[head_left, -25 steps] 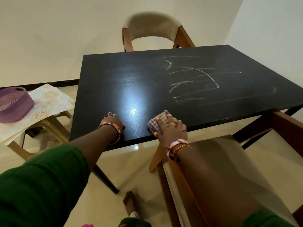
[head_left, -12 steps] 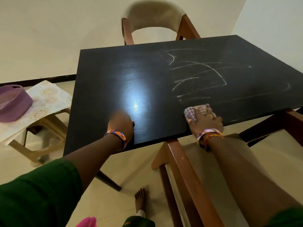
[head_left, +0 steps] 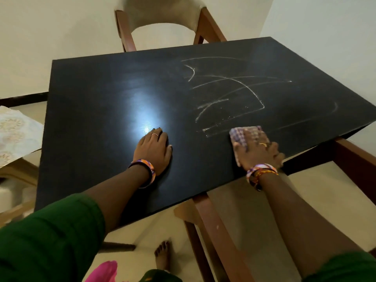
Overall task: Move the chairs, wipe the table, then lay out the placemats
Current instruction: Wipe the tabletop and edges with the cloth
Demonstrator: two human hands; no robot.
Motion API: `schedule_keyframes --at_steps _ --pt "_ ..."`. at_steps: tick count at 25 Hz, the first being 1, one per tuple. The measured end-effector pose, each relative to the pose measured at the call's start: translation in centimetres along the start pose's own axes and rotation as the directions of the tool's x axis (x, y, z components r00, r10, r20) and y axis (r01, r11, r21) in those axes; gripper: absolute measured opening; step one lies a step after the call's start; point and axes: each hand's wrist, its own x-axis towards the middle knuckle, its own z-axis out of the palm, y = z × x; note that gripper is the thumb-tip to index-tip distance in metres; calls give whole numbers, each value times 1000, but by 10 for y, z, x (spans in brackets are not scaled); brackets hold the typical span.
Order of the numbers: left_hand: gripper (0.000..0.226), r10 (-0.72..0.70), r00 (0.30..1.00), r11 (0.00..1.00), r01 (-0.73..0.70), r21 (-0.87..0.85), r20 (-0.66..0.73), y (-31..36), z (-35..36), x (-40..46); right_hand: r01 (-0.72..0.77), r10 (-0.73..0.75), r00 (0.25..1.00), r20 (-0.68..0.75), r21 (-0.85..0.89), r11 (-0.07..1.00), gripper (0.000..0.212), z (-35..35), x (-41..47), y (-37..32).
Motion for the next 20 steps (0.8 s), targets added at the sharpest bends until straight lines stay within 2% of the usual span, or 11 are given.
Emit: schedule_keyframes --at_steps 3,5,6,8,10,11,13,16,18,20 --pt "33 -21 999 998 19 -60 -37 -9 -1 23 -165 169 983 -71 58 985 65 3 3 8" --pt "30 -53 997 993 46 -110 -63 -10 2 40 -120 127 982 -140 63 991 67 7 -6 -11" --pt "31 -73 995 989 64 -134 -70 -9 3 50 -43 52 987 -151 60 997 69 10 -13 -29" --pt "36 -119 991 981 108 -160 -56 -5 5 70 214 -210 971 -111 24 976 68 25 -31 -69" --pt "38 -149 987 976 138 -167 -54 -1 7 82 438 -437 894 -98 -17 899 66 38 -40 -95" --pt "38 -154 986 974 142 -174 -56 0 7 86 463 -462 876 -136 -32 886 65 36 -33 -95" --pt "37 -161 986 971 149 -185 -53 0 8 89 361 -360 914 -186 -28 932 60 32 -3 -74" --pt "35 -156 986 972 142 -185 -64 -2 10 88 2 -3 988 -155 -7 1000 61 23 41 -19" --pt "36 -159 985 973 144 -182 -71 -2 10 89 -201 206 972 -109 53 978 68 16 57 -1" --pt "38 -161 984 974 146 -174 -75 -1 12 91 -257 261 963 -70 54 965 71 14 52 -14"
